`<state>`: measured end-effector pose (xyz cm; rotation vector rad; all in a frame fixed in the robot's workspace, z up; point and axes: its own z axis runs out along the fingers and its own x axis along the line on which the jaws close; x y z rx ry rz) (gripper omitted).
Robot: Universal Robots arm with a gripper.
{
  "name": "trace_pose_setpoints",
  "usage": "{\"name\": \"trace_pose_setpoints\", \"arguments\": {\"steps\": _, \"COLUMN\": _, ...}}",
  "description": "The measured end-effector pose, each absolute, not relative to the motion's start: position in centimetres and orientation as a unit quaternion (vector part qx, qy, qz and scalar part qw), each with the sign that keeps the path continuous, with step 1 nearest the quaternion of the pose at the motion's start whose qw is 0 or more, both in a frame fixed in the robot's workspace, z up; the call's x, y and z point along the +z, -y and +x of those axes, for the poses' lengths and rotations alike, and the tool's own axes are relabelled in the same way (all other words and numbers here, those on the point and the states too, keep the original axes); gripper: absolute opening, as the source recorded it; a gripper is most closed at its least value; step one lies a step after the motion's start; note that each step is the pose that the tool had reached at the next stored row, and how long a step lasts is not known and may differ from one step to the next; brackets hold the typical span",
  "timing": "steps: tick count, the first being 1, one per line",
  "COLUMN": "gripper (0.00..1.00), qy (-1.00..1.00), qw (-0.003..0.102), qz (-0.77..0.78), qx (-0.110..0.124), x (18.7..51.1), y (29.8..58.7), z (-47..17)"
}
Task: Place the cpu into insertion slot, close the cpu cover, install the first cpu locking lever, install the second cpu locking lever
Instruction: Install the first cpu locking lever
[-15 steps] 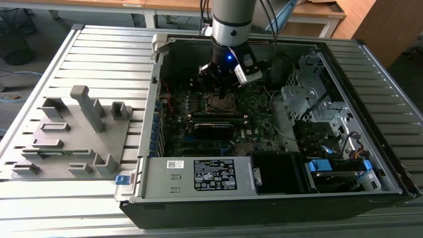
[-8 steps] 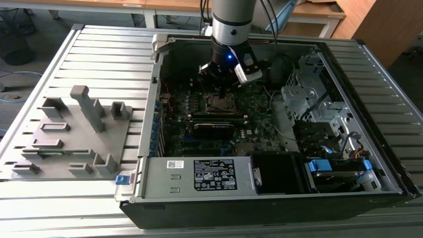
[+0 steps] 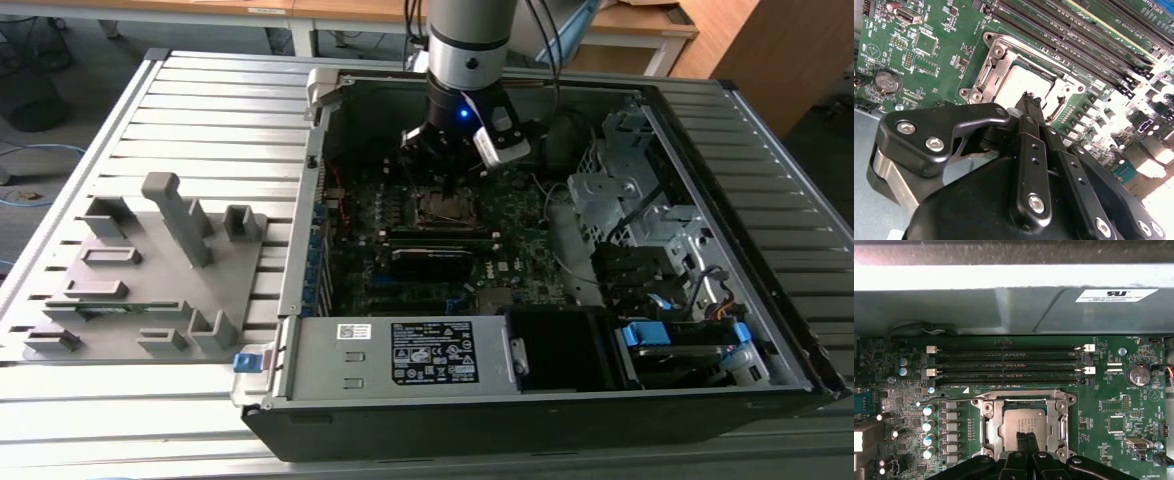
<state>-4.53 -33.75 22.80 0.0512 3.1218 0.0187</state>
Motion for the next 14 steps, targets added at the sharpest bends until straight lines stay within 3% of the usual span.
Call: {"name": "trace_pose_setpoints", "arguments": {"steps": 14, "gripper": 0.11, "qy": -1.000, "qw": 0.010, "qz": 0.016, "qx": 0.006, "x": 23.64, "y": 33.75, "z": -4.53}}
